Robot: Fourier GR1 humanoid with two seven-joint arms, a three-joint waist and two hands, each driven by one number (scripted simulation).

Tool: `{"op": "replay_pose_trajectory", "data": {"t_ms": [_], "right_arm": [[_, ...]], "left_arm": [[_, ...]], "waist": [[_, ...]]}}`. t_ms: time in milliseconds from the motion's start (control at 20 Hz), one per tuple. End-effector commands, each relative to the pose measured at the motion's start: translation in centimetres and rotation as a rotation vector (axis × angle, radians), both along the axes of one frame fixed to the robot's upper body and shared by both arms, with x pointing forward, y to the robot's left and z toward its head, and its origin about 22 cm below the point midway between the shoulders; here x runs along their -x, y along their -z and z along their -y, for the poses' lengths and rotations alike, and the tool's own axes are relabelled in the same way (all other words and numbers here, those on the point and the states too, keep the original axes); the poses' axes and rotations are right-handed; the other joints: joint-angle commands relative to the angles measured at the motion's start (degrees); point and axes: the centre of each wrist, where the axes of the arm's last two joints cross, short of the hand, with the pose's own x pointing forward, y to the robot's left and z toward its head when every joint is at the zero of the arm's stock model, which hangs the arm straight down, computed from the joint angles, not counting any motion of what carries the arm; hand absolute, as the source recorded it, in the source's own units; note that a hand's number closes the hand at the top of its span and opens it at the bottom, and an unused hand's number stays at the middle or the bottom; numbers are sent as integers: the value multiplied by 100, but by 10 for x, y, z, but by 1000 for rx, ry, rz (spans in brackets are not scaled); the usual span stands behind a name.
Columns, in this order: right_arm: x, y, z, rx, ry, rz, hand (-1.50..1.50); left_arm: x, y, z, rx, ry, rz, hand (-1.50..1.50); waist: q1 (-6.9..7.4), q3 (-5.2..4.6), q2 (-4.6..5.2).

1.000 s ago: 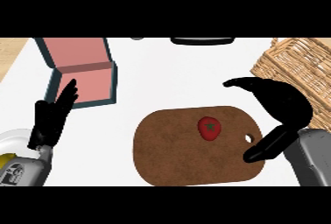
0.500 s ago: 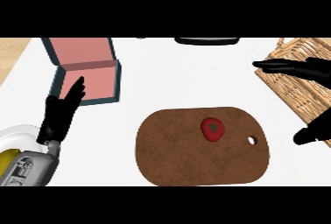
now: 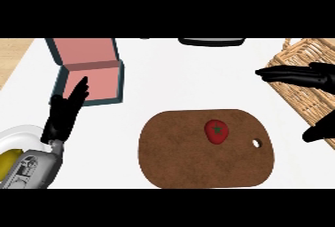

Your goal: Pick the tomato from the cutting board and place it in the basket

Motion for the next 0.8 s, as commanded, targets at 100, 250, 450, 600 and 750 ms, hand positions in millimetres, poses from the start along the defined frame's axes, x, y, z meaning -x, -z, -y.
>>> {"op": "replay_pose_trajectory", "data": {"t_ms": [100, 250, 450, 600, 750], "right_arm": [[-15, 18, 0, -62, -145, -97, -150], [-21, 23, 15, -95, -97, -76, -150], [-28, 43, -3, -93, -71, -68, -150], [-15, 81, -14, -97, -99, -80, -150], [-30, 70, -4, -86, -91, -96, -150]], "left_arm": [[-10, 3, -7, 7, -17, -16, 0], [-1, -5, 1, 12, -7, -3, 0], [10, 3, -11, -3, 0, -15, 0], [-2, -1, -2, 2, -5, -15, 0], [0, 5, 8, 9, -10, -10, 0]], "waist": [[-62, -6, -10], [-36, -2, -28], [-39, -5, -42], [-101, -3, -41], [-65, -4, -33]]}}
